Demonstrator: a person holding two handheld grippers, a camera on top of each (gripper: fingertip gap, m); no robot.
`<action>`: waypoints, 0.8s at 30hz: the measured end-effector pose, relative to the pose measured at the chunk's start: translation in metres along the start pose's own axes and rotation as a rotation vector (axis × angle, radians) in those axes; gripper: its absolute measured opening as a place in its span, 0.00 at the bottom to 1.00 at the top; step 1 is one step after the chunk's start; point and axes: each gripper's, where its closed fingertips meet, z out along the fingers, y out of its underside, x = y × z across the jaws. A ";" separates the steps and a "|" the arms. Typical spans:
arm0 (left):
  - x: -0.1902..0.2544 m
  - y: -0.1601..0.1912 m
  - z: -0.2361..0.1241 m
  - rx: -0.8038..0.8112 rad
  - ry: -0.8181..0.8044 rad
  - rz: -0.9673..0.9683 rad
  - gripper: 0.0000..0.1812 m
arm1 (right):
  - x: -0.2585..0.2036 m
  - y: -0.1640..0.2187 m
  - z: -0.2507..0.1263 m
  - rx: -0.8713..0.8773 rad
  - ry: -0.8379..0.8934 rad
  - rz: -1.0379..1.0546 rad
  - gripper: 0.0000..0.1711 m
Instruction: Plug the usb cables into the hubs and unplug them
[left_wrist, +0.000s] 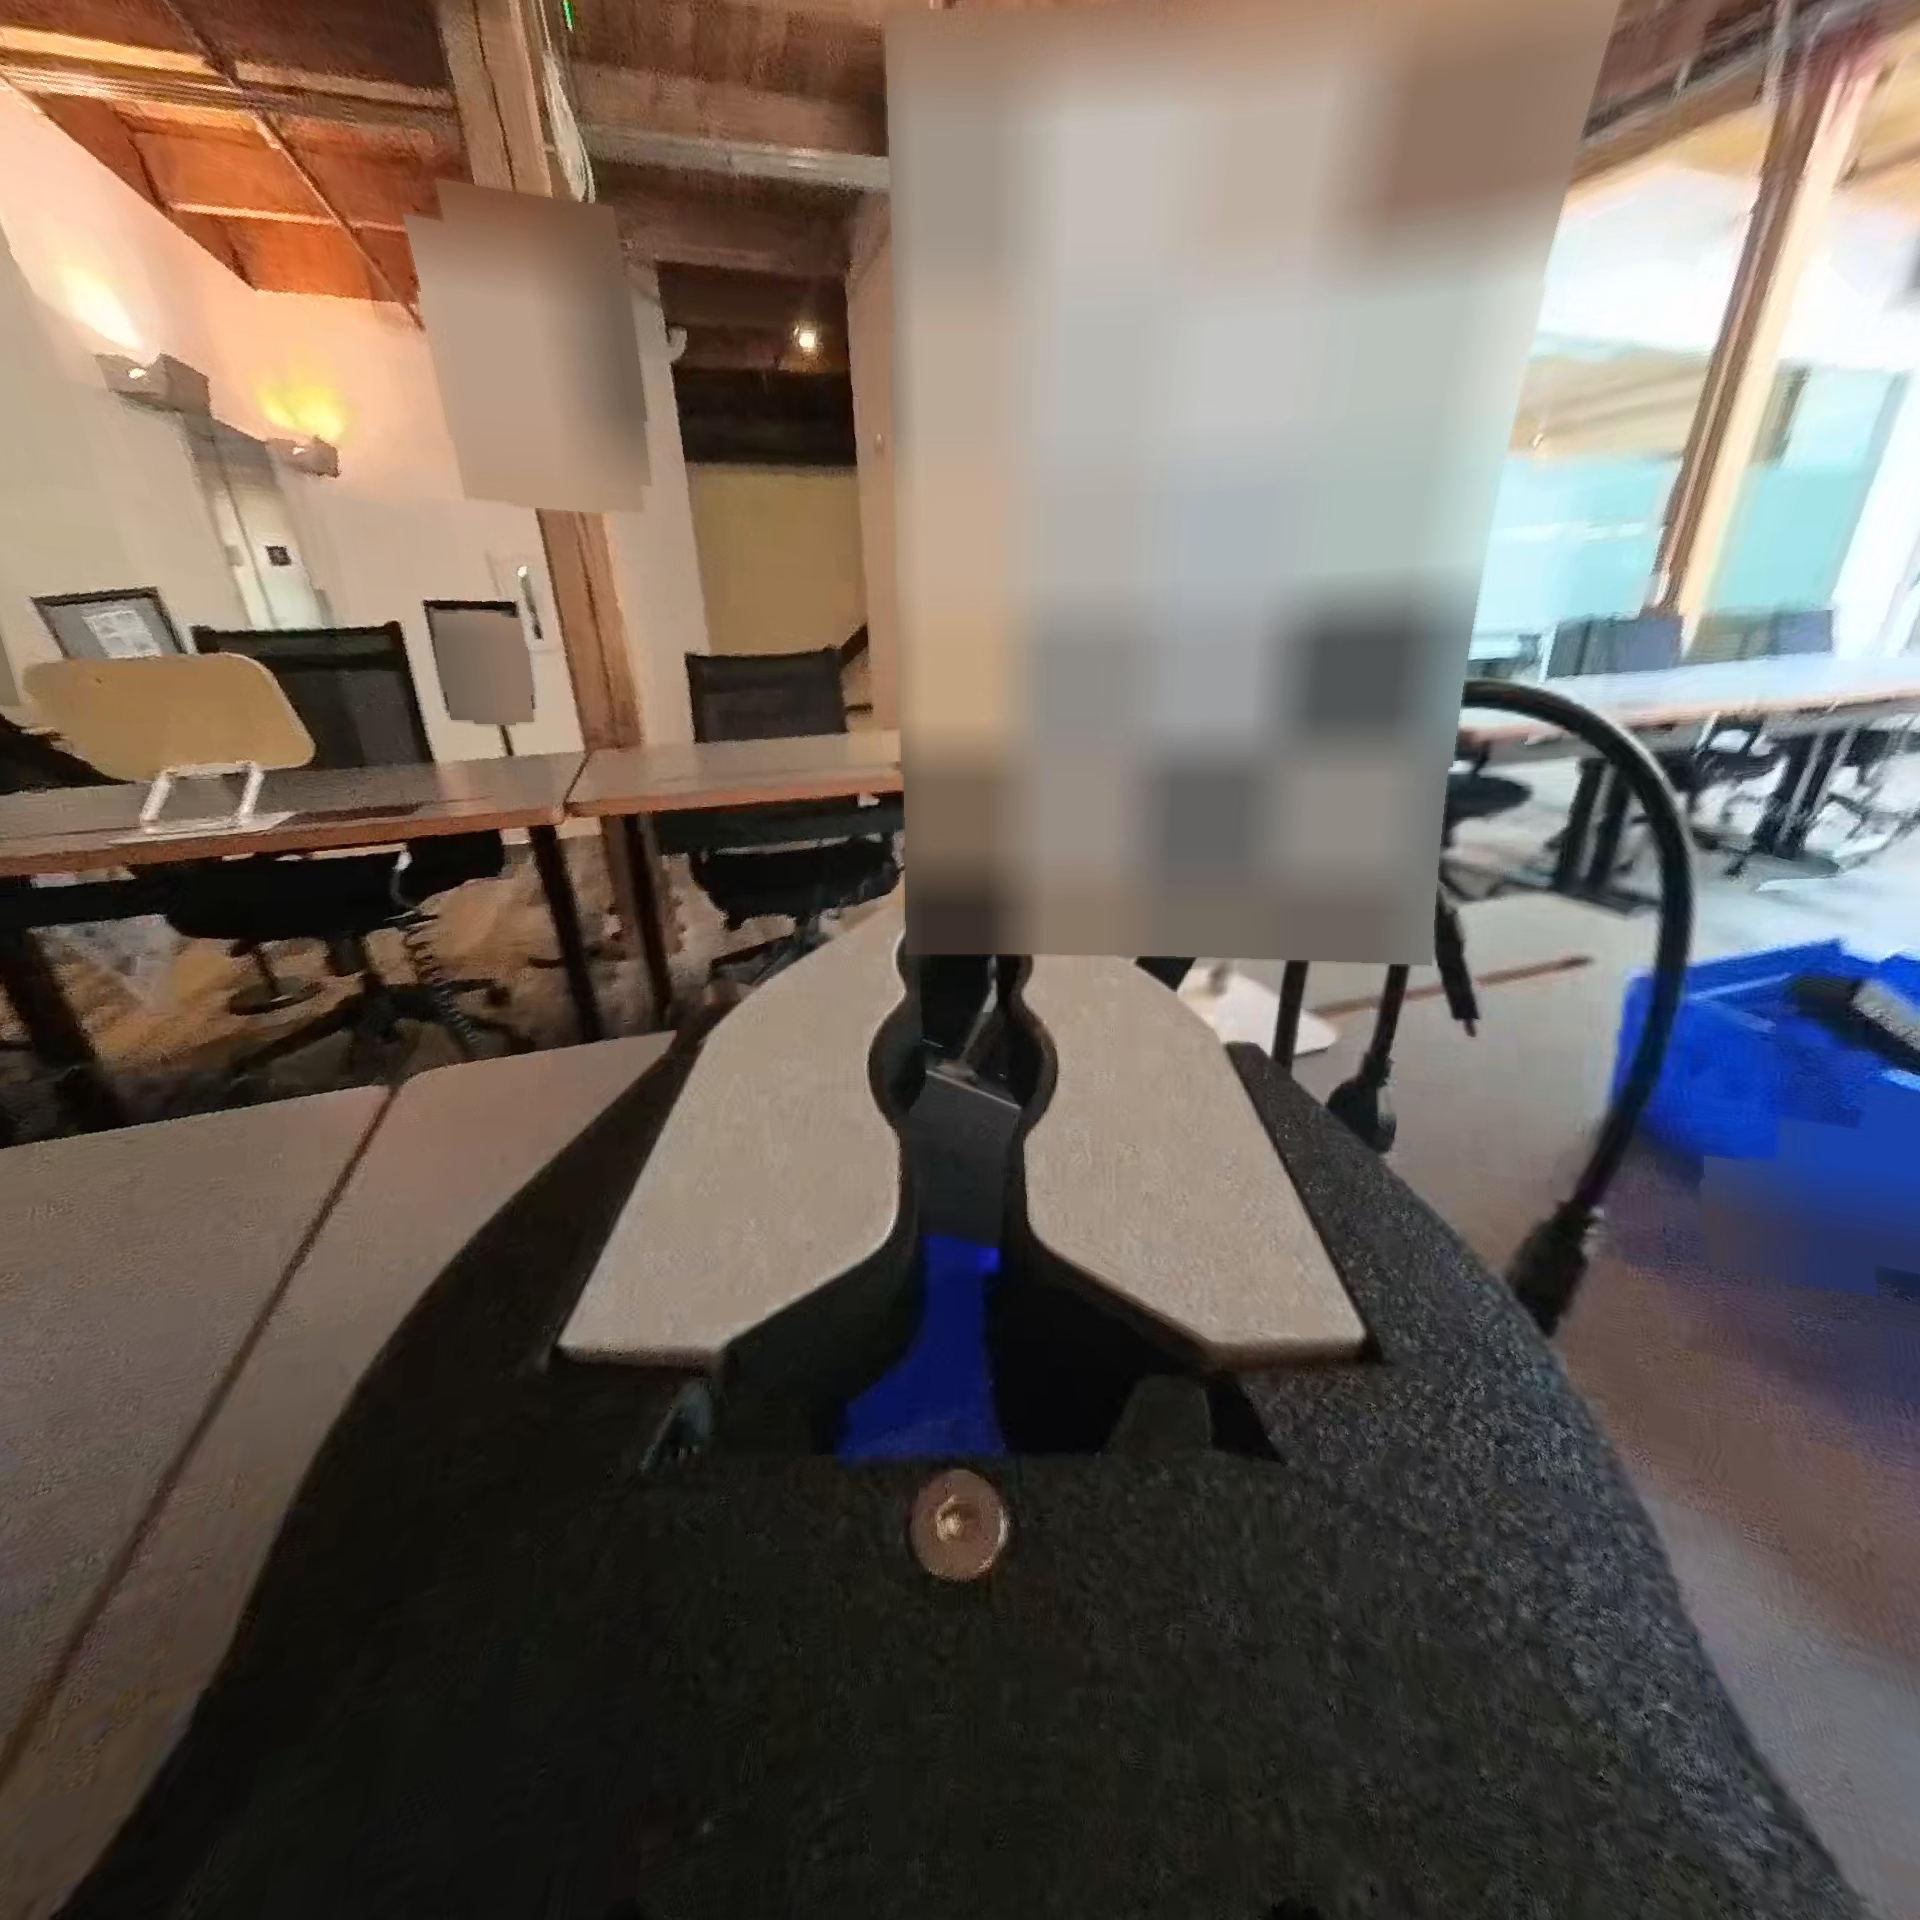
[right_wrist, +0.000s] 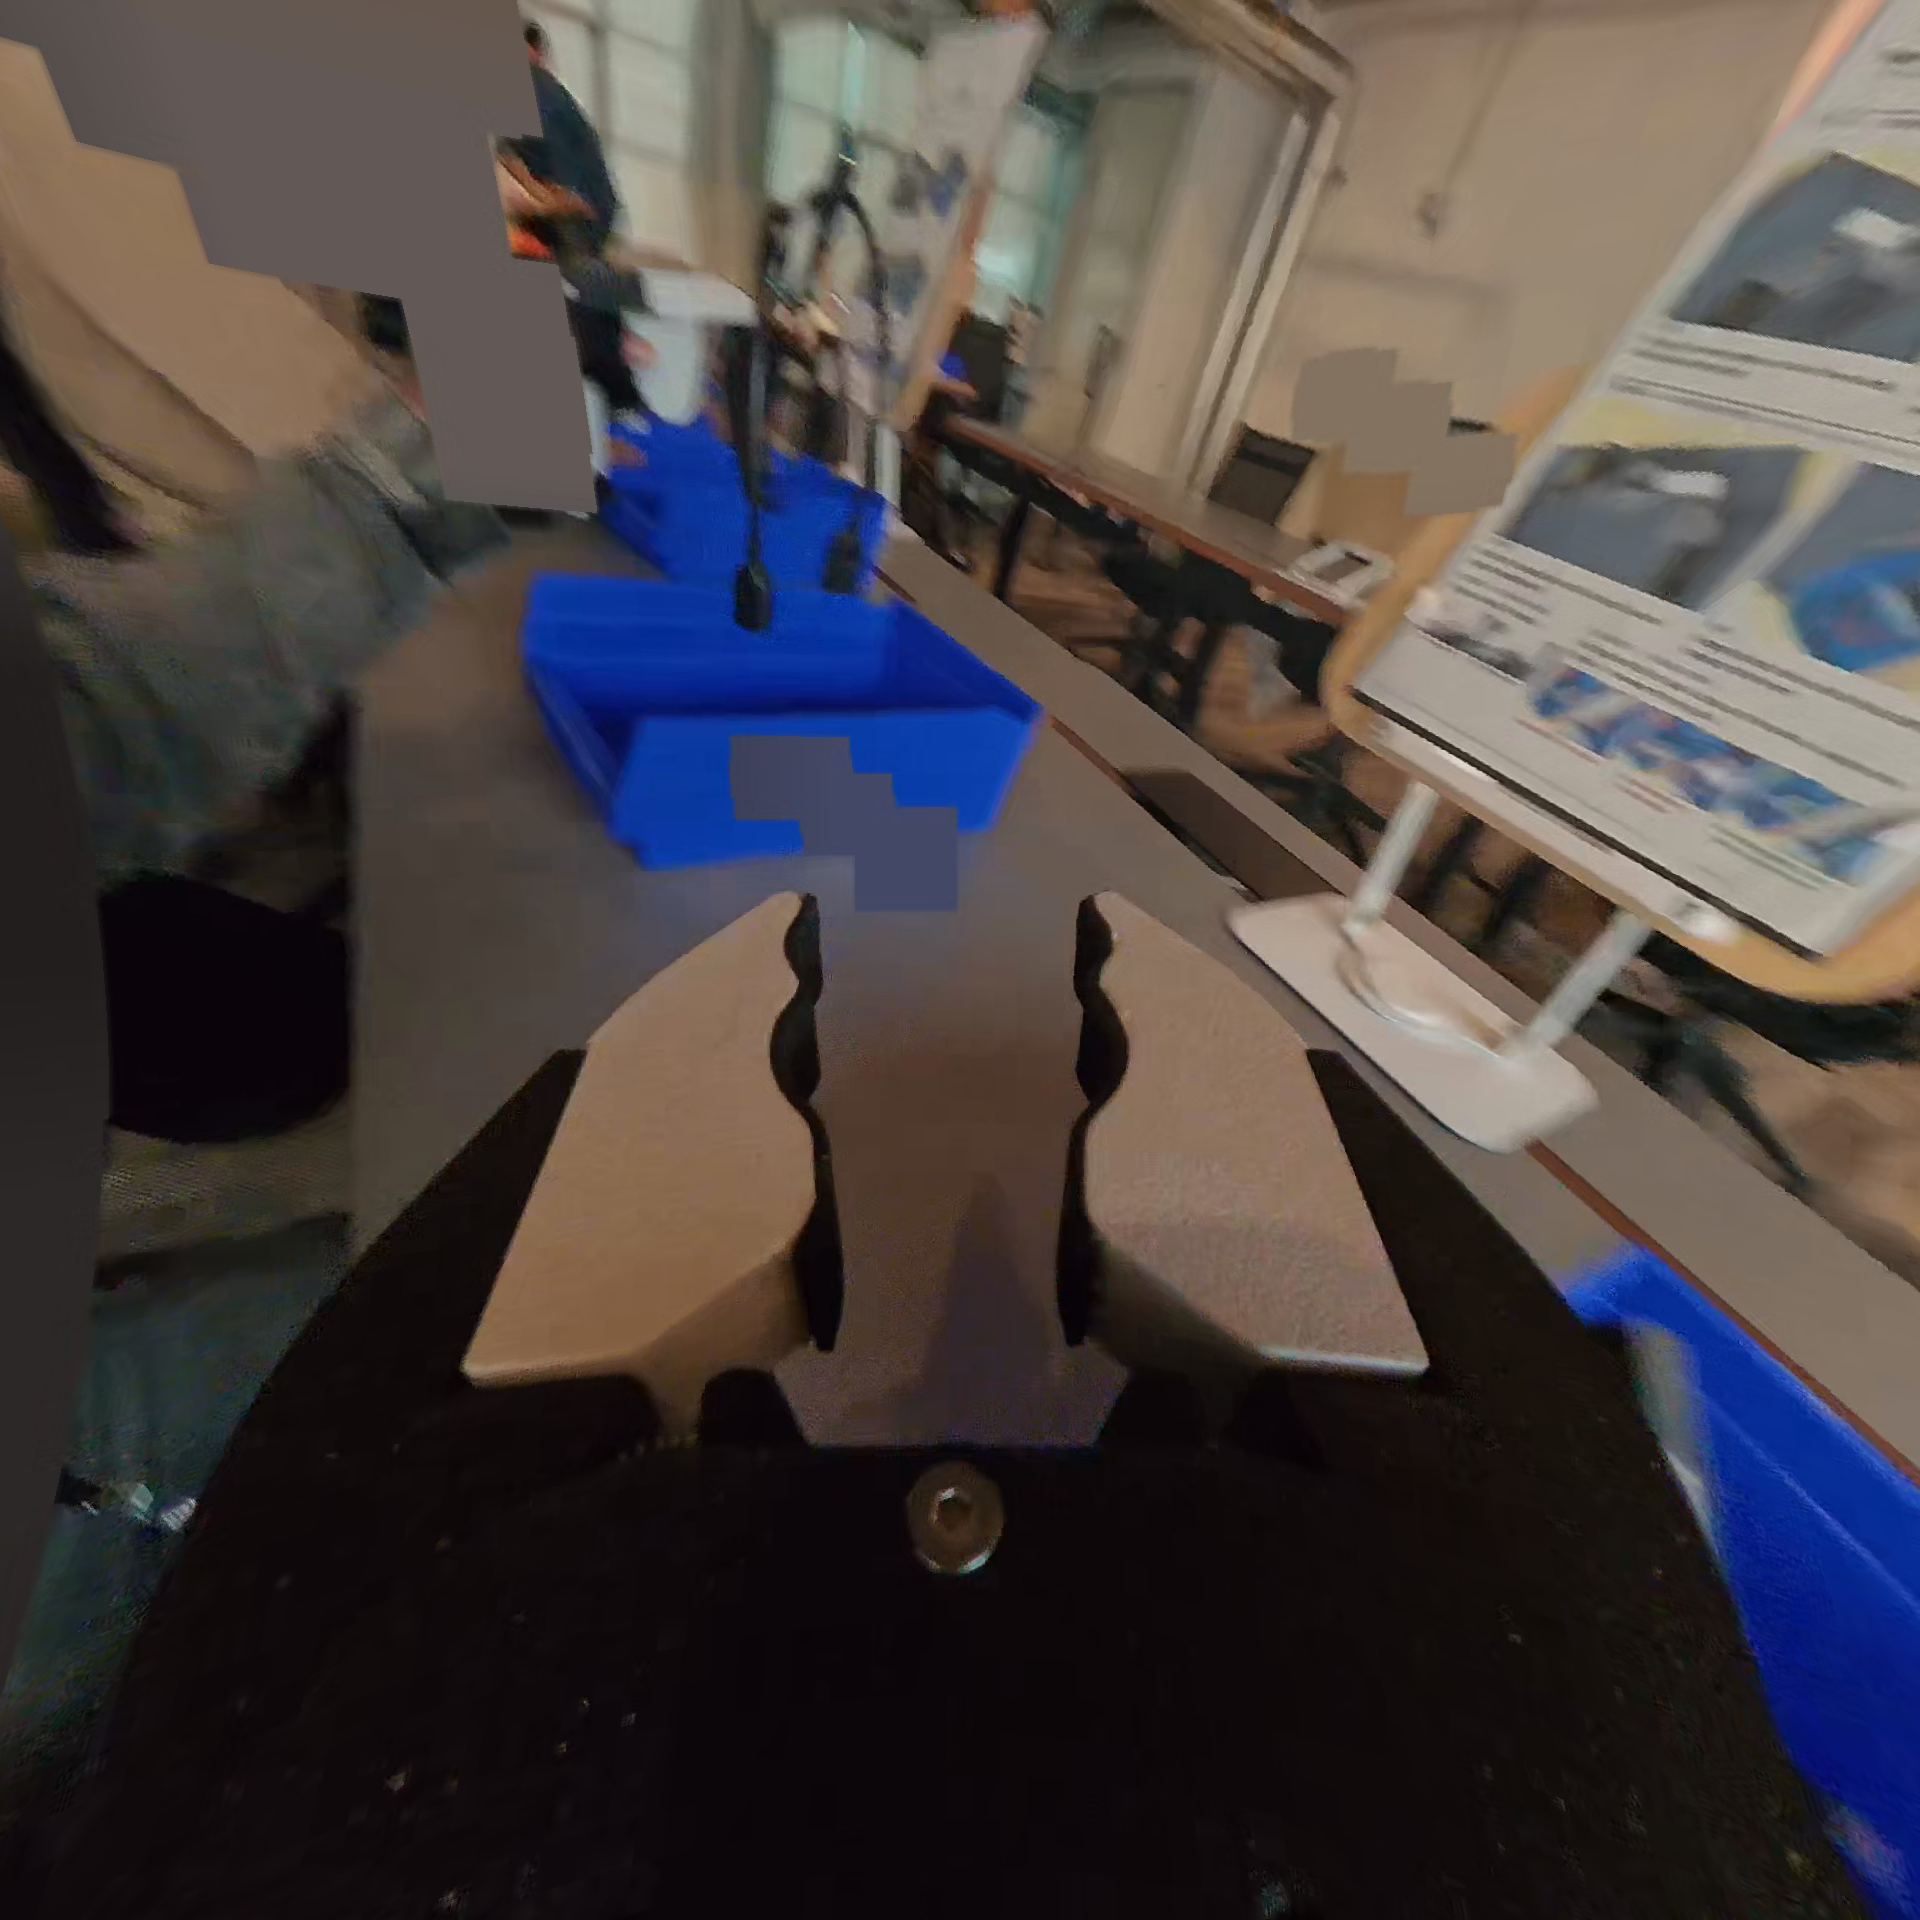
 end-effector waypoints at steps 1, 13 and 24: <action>0.010 -0.004 0.000 0.025 0.017 -0.036 0.05 | -0.013 -0.005 0.012 0.048 -0.054 0.022 0.27; 0.195 -0.019 0.017 0.105 0.388 -0.198 0.05 | -0.055 -0.033 0.159 0.368 -0.038 0.346 0.61; 0.251 -0.008 0.016 0.090 0.524 -0.263 0.06 | -0.053 -0.052 0.139 0.458 0.023 0.017 0.04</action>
